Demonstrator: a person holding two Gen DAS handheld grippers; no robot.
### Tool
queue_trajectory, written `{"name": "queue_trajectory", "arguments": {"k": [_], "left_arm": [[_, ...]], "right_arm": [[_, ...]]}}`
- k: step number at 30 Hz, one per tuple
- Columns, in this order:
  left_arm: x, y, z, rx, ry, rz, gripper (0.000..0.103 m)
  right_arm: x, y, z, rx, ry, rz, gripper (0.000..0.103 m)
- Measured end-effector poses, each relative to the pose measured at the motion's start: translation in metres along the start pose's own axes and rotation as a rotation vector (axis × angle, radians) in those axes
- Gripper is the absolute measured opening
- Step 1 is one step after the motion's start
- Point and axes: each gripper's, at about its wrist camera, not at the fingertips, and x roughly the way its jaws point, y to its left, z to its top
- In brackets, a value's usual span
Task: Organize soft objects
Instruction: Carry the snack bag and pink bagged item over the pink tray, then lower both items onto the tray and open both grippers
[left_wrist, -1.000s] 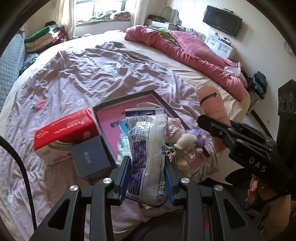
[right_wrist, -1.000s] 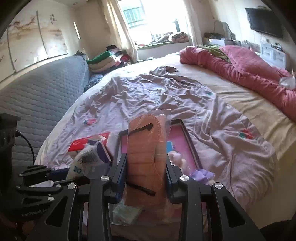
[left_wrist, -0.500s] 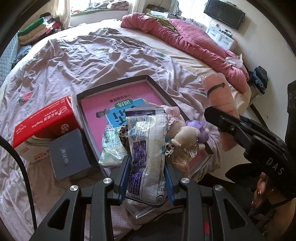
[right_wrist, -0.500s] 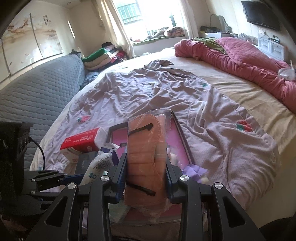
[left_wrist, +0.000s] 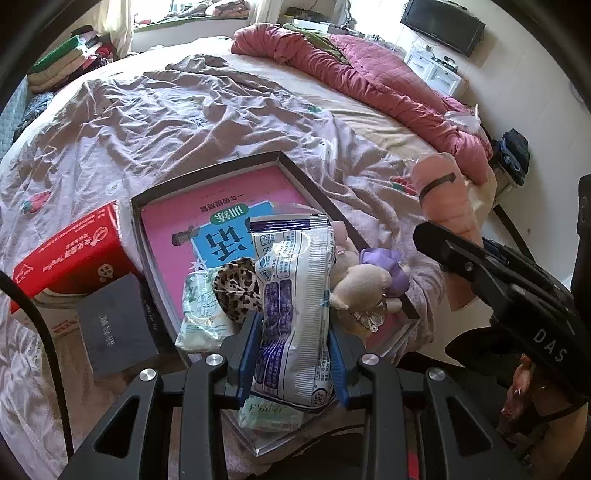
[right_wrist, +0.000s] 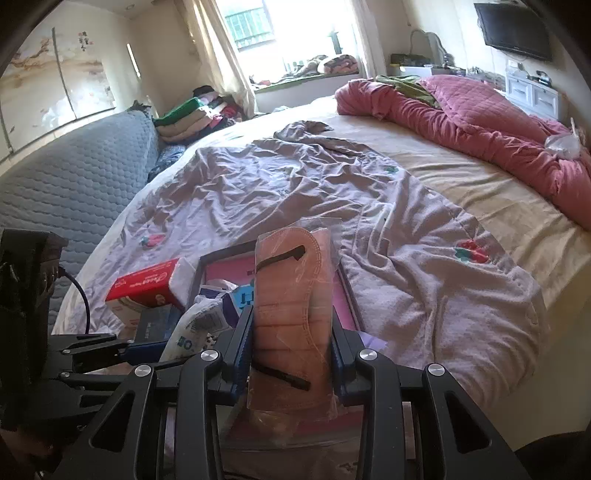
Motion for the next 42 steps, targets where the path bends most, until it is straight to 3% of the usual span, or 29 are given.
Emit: {"name": "queue_trajectory", "arguments": {"k": [14, 23, 42], "left_arm": [[0.022, 0.011, -0.003, -0.017, 0.046, 0.012, 0.034], [0.027, 0.022, -0.006, -0.034, 0.059, 0.019, 0.034], [0.034, 0.026, -0.008, -0.042, 0.069, 0.009, 0.035]], "right_arm": [[0.019, 0.013, -0.003, -0.030, 0.042, 0.040, 0.036], [0.048, 0.028, -0.008, -0.050, 0.122, 0.083, 0.037], [0.087, 0.030, -0.012, -0.029, 0.201, 0.098, 0.038]]}}
